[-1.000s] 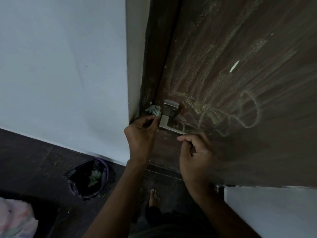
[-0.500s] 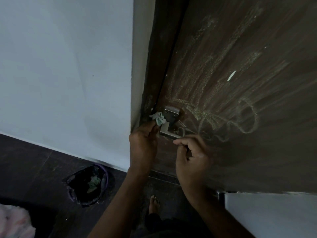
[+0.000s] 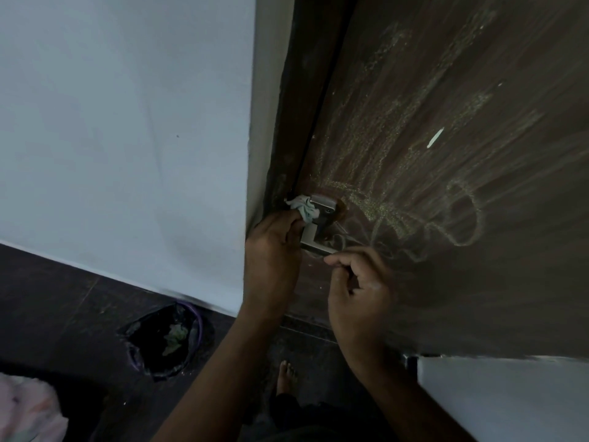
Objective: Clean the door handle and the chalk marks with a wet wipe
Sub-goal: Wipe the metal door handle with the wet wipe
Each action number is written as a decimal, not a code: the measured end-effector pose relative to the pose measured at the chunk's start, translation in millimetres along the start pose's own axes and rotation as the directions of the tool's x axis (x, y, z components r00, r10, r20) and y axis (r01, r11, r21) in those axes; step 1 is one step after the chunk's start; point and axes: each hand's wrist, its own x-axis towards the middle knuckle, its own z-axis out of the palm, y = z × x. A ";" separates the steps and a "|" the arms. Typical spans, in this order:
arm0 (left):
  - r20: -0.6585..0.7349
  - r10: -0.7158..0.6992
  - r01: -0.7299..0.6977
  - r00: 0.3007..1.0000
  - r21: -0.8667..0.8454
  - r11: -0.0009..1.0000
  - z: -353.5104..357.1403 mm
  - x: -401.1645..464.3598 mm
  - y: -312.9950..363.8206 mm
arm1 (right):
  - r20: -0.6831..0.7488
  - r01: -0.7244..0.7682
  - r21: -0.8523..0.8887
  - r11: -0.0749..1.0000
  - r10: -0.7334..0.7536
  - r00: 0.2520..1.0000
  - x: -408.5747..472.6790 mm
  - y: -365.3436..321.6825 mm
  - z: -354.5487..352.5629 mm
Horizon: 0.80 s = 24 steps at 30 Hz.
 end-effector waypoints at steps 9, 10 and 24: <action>-0.178 -0.066 0.053 0.982 -0.073 0.996 8.9 -10.0 20.3 | -0.011 0.002 -0.009 1.000 -0.002 1.000 -0.3 5.6 -5.5; -0.199 -0.040 0.028 0.979 -0.061 0.998 10.4 -9.3 22.0 | -0.013 0.001 -0.012 1.000 -0.001 1.000 0.2 6.1 -7.1; -0.015 0.183 -0.181 0.983 0.092 0.979 21.0 -10.6 31.5 | -0.023 -0.004 -0.005 1.000 0.004 1.000 6.0 10.3 -15.9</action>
